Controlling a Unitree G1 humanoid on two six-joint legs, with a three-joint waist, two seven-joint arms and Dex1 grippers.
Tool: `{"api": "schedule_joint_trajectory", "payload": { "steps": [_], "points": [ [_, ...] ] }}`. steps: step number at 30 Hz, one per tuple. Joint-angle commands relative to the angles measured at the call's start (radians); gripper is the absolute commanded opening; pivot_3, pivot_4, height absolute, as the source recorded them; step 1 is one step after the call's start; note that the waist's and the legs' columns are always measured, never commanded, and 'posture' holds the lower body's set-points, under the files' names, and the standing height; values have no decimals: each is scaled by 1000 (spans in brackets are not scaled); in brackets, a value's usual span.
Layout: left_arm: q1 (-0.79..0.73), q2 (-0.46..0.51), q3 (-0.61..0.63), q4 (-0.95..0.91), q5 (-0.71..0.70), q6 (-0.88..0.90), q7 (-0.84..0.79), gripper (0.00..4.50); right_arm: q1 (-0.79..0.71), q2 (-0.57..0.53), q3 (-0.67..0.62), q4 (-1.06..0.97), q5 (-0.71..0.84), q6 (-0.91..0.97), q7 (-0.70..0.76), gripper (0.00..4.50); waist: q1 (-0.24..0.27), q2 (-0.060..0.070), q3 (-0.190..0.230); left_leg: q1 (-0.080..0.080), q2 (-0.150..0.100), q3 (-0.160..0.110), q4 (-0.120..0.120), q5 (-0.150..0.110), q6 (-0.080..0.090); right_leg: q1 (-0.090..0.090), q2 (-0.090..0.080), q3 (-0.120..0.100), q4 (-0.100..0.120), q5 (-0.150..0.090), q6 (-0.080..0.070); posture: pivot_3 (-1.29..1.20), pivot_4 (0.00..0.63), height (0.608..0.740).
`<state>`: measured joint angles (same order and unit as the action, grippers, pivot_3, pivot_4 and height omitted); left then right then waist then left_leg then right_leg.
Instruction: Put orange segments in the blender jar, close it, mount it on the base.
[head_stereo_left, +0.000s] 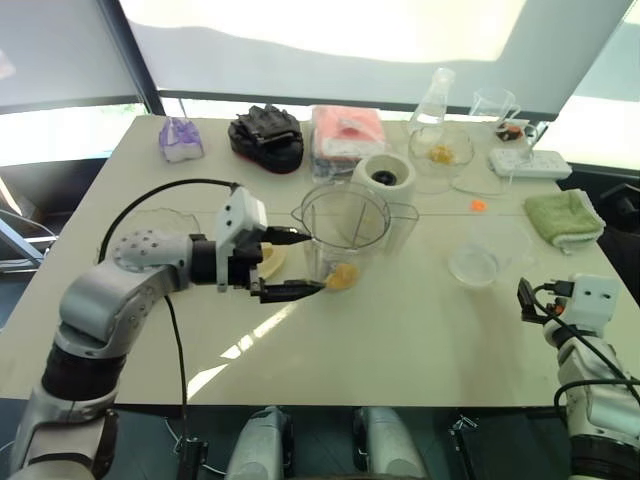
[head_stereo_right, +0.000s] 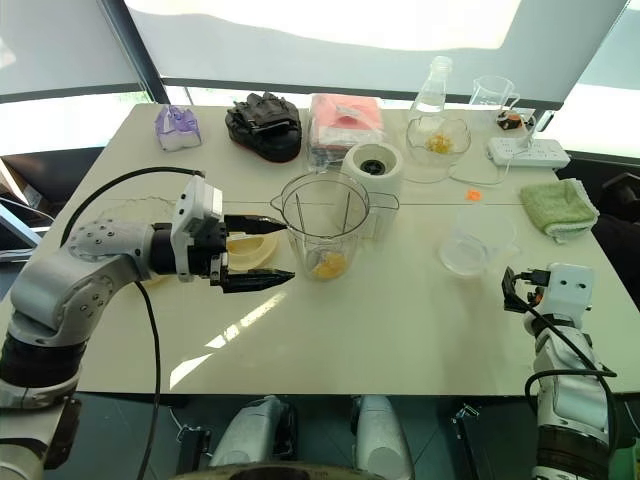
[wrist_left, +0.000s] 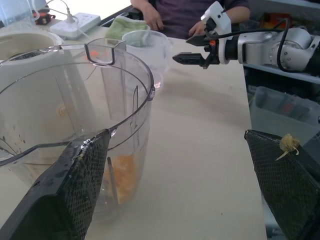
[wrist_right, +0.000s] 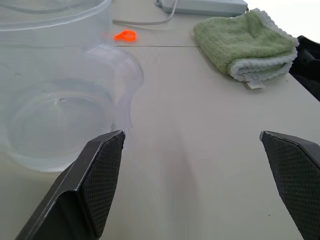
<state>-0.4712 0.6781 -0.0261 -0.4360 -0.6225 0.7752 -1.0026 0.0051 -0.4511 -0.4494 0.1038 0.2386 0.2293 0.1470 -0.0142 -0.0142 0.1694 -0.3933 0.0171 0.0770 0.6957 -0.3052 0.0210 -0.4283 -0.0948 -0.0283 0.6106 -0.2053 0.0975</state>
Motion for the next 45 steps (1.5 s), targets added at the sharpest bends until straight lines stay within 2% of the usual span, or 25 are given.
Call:
{"api": "schedule_joint_trajectory", "payload": {
  "steps": [1, 6, 18, 26, 34, 37, 43, 44, 45],
  "points": [
    [0, 12, -2, -31, -17, -11, -5, 4433, 7, 3, -11, -40, 3, -18, 8, 4500, 0, 0, 0, 0, 0, 0, 0, 0, 0, 0, 0, 0, 0, 0, 0, 0, 150, 740],
    [0, 6, -10, -28, -14, -13, -2, 4433, -9, 6, 1, -15, -5, -32, 11, 4500, 1, 0, 0, 0, 0, 0, 0, 0, 0, 0, 0, 0, 0, 0, 0, 0, 150, 740],
    [3, 7, -23, -56, -15, -6, 28, 4433, -169, -32, 32, 207, -74, -124, -11, 4500, -2, 1, 1, 0, 0, 0, 0, 0, 0, 0, 0, 1, 0, 0, 0, 0, 150, 740],
    [-3, 6, -26, -62, -17, -2, 47, 4433, -273, -47, 50, 417, -132, -208, -74, 4500, -3, 1, 1, 0, 0, 0, 0, 0, 0, 0, 0, 1, 0, 0, 0, 0, 150, 740],
    [-8, 12, -33, -58, -15, -2, 43, 4433, -387, -72, 68, 675, -135, -355, -57, 4500, -6, 1, 1, 0, -1, 1, 0, 0, 0, 0, 0, 1, 0, 0, 0, 0, 150, 740],
    [-1, 30, -26, -66, -23, 6, 31, 4500, -406, -78, 67, 717, -130, -402, -47, 3690, -6, 1, 2, 0, -1, 1, 0, 0, 0, 0, 1, 1, 0, 0, 0, 0, 150, 740],
    [-2, 56, -8, -61, -42, 9, 23, 4500, -419, -84, 69, 713, -120, -431, -42, 421, -3, 2, 2, 0, -1, 0, -1, 0, 0, 0, 0, 2, 0, 0, 0, 0, 150, 740],
    [-4, 58, -5, -59, -46, 10, 24, 4500, -419, -86, 70, 707, -122, -430, -44, 49, -3, 2, 2, 0, -1, 0, -1, 0, 0, 0, 0, 2, -1, 0, 0, 0, 150, 740],
    [-7, 60, -4, -56, -49, 9, 24, 4500, -421, -90, 72, 701, -125, -427, -47, 49, -4, 2, 2, 0, -1, 1, -1, 0, 0, 0, 0, 2, -1, 0, 0, 0, 150, 740]
  ]
}}
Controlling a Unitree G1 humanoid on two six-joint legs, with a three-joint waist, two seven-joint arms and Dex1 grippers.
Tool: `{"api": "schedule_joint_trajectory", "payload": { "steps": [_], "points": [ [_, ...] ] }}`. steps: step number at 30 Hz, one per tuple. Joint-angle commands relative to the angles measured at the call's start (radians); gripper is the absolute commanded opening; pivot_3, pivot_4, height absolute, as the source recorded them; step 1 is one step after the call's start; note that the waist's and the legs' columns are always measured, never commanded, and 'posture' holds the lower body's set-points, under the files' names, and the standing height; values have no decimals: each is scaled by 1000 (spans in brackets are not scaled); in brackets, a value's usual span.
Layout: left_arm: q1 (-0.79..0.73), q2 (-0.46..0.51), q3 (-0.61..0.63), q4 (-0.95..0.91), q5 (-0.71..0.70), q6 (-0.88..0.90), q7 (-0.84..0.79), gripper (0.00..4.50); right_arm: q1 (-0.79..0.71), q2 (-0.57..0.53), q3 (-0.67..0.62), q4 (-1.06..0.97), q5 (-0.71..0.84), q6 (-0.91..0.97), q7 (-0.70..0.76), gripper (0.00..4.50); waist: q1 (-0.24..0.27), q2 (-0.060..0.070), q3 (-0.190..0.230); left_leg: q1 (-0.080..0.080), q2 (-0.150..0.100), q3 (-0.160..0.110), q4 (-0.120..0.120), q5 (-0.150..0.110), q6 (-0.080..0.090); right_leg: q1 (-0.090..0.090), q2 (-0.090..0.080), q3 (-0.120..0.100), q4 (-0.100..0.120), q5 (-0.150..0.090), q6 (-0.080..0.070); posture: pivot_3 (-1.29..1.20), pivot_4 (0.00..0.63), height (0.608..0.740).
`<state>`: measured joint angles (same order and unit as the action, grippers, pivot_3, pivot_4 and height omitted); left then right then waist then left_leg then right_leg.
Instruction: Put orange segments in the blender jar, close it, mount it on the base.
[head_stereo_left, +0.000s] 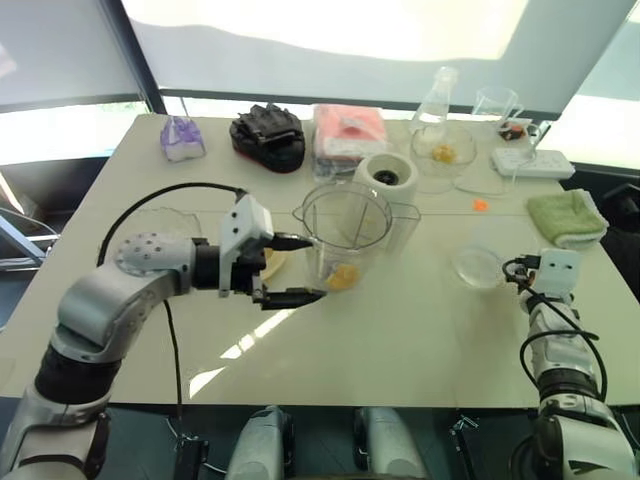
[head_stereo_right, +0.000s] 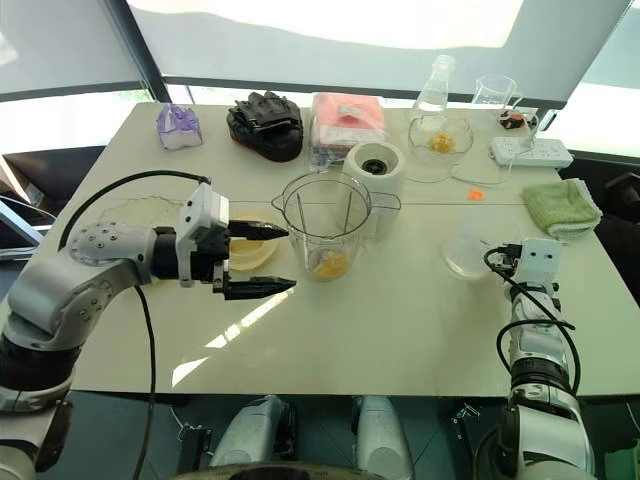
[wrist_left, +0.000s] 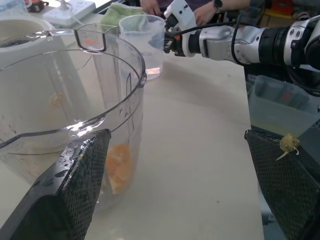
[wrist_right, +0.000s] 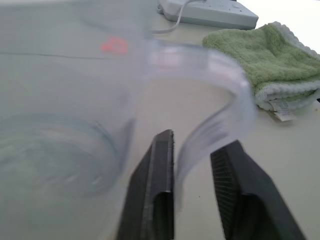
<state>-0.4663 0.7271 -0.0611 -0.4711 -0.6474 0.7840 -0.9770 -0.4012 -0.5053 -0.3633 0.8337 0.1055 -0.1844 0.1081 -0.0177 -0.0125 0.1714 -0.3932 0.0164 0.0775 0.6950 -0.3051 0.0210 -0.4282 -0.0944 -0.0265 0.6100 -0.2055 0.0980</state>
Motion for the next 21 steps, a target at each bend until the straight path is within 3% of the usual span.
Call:
{"api": "schedule_joint_trajectory", "payload": {
  "steps": [1, 10, 16, 21],
  "points": [
    [-15, 12, 33, -18, -26, 0, -1, 4500, -17, -40, -13, -37, 5, -6, -15, 49, 0, 0, 0, 0, 0, 0, 0, 0, 0, 0, 0, 0, 0, 0, 0, 0, 150, 740],
    [-93, 69, 137, 90, -82, 21, -27, 4500, -178, -201, 51, -348, -1, 142, 118, 49, -14, 14, 12, 0, 0, 2, 0, 0, 0, -1, 0, 1, 0, 0, 0, 0, 150, 740],
    [-134, 119, 175, 173, -97, 16, -74, 4500, -419, -284, 149, -467, 14, 335, 290, 49, -24, 14, 13, 0, 0, 1, -7, 1, -1, -4, 2, 1, 1, 0, 2, 0, 150, 740],
    [-137, 138, 178, 225, -70, -22, -91, 4500, -536, -303, 252, -543, -3, 417, 443, 49, -23, 13, 13, 0, 0, 1, -12, 1, -2, -6, 2, 0, 0, 1, 5, 0, 150, 740]
  ]
}}
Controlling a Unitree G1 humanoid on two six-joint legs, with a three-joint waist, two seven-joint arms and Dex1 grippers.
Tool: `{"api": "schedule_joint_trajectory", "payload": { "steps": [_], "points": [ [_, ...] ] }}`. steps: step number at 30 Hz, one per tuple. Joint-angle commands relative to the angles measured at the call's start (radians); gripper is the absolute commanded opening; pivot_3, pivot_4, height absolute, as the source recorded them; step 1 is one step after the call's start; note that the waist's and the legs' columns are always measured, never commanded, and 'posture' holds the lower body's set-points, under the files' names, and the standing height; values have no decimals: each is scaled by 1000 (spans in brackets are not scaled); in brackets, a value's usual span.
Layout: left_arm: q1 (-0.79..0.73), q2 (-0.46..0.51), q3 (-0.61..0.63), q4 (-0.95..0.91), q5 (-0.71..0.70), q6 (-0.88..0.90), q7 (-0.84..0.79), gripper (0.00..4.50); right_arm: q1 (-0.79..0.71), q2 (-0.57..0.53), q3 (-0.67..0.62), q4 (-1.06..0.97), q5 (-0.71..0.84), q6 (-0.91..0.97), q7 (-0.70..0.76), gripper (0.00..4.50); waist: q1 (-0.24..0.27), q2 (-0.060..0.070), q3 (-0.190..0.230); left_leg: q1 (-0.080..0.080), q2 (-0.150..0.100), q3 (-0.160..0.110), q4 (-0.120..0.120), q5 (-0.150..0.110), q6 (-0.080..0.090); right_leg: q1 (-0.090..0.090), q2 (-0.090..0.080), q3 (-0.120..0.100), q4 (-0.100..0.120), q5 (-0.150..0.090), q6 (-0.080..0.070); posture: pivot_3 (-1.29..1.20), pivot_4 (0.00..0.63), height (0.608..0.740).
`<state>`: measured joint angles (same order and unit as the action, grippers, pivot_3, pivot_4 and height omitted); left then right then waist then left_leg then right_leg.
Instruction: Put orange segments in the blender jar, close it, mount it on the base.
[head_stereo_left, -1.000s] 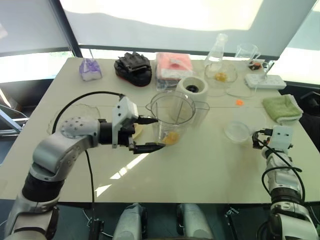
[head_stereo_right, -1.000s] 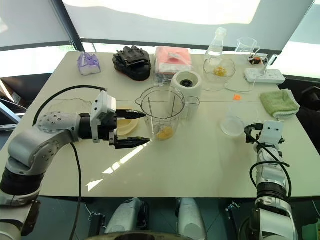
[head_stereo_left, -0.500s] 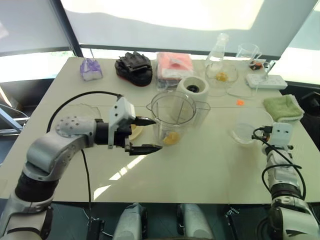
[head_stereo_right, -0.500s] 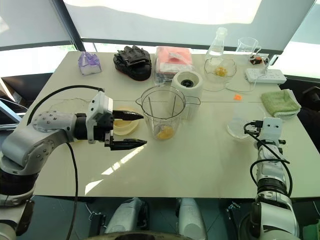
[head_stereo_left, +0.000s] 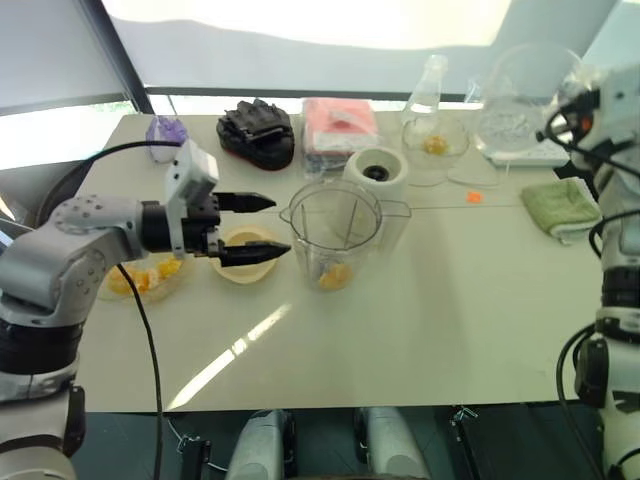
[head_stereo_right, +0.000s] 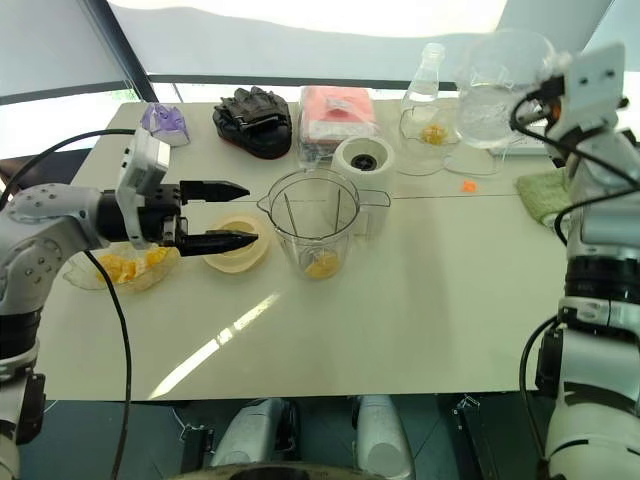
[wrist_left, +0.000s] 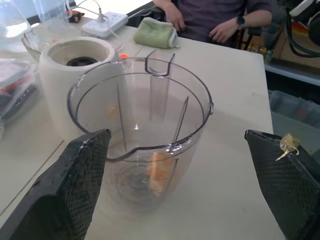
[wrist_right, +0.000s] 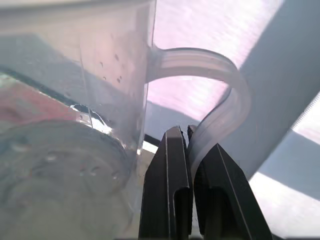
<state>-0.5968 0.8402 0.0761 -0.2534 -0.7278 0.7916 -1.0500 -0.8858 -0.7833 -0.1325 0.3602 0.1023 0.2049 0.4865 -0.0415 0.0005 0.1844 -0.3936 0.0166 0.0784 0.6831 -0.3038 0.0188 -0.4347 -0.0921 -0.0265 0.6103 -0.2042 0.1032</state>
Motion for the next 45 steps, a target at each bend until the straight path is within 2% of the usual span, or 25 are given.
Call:
{"api": "schedule_joint_trajectory", "payload": {
  "steps": [1, 8, 19, 45],
  "points": [
    [-4, 30, 42, 13, 12, -34, -22, 4500, -66, -22, 37, -86, 0, 35, 86, 49, 2, 0, 0, -1, 0, 0, 0, 0, 0, -1, 0, 0, 0, 0, 1, 0, 150, 740],
    [13, 35, 56, 22, 25, -47, -15, 4500, -90, 5, 111, -192, -16, 61, 155, 49, 12, 0, 0, -13, -1, 0, 1, 1, -1, -10, -2, -2, 0, 0, 1, 0, 150, 740],
    [28, 22, 49, 8, 30, -53, 12, 4500, -77, -3, 206, -197, -169, -128, 170, 49, 27, 0, 0, -13, -1, 0, 2, 2, -3, -10, -2, -4, 0, 0, 1, 0, 150, 740],
    [23, -15, 33, 12, 46, -56, 28, 4500, -108, -2, 260, -183, -421, -419, 125, 49, 25, -1, 0, -13, -1, 1, 2, 5, -9, -10, -2, -4, 2, 0, 1, 0, 150, 740]
  ]
}}
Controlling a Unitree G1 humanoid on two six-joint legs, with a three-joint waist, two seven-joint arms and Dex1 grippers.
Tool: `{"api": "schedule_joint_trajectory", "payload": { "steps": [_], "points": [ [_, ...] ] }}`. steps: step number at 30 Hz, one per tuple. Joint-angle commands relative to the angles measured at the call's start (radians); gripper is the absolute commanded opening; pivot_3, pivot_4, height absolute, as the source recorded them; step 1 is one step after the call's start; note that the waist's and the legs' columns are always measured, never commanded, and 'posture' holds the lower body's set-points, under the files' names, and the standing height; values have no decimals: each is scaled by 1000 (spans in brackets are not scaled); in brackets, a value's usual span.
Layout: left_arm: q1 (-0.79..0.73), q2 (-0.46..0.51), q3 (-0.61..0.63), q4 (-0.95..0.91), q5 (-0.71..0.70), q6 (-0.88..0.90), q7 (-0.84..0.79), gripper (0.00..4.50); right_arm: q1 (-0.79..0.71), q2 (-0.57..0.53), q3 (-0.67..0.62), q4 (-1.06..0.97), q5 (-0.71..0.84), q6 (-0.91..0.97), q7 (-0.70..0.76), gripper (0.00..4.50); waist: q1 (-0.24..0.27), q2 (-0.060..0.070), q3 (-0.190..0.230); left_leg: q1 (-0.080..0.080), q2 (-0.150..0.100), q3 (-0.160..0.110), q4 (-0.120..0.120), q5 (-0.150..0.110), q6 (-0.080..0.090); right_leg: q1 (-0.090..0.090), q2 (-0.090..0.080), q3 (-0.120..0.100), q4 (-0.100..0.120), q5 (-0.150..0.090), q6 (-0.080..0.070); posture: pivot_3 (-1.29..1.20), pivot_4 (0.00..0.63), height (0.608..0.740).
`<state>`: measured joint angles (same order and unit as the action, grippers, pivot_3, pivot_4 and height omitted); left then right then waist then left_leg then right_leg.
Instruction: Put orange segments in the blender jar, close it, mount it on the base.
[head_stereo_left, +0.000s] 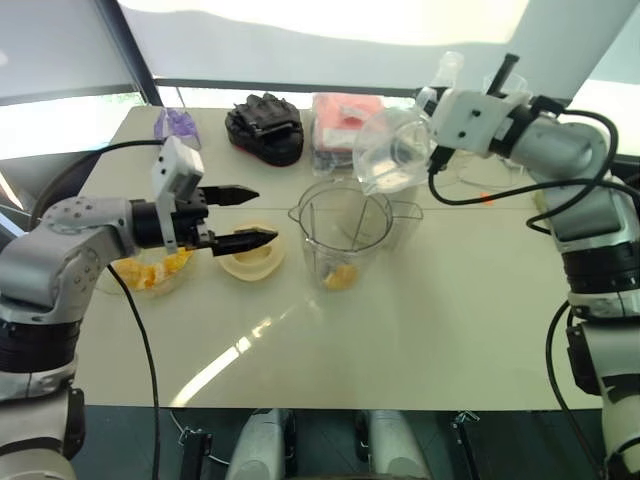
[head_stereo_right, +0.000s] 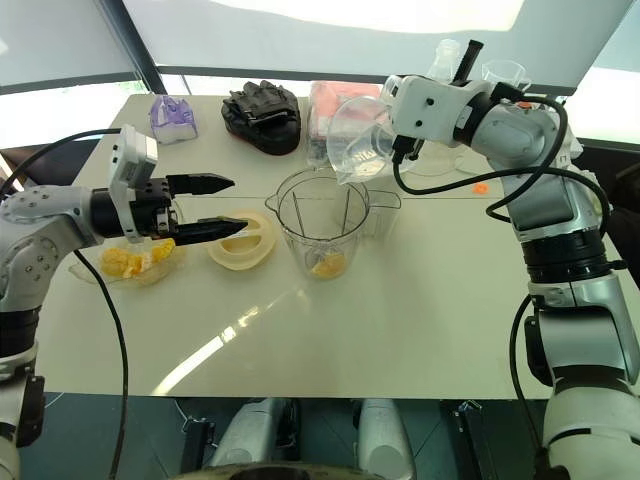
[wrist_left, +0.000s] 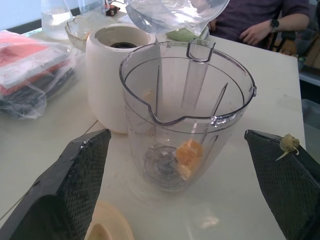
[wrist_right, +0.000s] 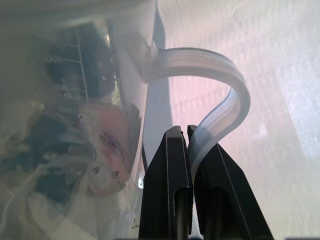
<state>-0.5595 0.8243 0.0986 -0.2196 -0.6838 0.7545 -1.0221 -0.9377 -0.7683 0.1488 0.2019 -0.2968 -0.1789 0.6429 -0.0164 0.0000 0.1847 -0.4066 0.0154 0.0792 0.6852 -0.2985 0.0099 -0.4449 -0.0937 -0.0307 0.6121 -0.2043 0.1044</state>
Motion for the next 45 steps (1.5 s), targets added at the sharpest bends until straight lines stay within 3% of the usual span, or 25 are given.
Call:
{"api": "schedule_joint_trajectory", "payload": {
  "steps": [1, 20, 25, 32, 39, 45],
  "points": [
    [-15, 1, 9, -21, 2, -19, 0, 4500, -59, -16, -21, -23, -28, -41, -33, 49, 0, 0, 0, 0, 0, 0, 0, 0, -1, 0, 0, 0, 0, 0, 0, 0, 150, 740],
    [-31, -11, 11, -20, -8, -5, 1, 4500, -80, -22, -12, 26, -148, -190, -98, 49, -1, 0, 0, 0, 0, 0, 0, 2, -4, 0, 0, 0, 1, 0, 0, 0, 150, 740],
    [-34, -12, 8, -18, -7, -5, 1, 4500, -67, -3, -28, 33, -119, -165, -84, 49, -1, 0, 0, 0, 0, 0, 0, 2, -4, 0, 0, 0, 1, 0, 0, 0, 150, 740],
    [-32, -14, 6, -20, -6, -5, 2, 4500, -5, 32, -105, 5, 25, 0, -56, 49, 1, 0, 0, 0, 0, 0, 0, 3, -4, 0, 0, 0, 1, 0, 0, 0, 150, 740],
    [-29, -19, 5, -14, -7, -8, -3, 4500, 79, 82, -255, -132, 223, 303, -60, 49, 3, 0, 0, 0, 0, -1, 1, 3, -4, 1, 0, 0, 1, 0, 0, 0, 150, 740],
    [-18, -18, 16, -11, -22, 4, -9, 4500, 208, 144, -552, -282, 400, 644, -221, 49, 9, -1, -1, 0, 0, -1, 1, 2, -4, 1, 0, -1, 1, 0, 0, 0, 150, 740]
  ]
}}
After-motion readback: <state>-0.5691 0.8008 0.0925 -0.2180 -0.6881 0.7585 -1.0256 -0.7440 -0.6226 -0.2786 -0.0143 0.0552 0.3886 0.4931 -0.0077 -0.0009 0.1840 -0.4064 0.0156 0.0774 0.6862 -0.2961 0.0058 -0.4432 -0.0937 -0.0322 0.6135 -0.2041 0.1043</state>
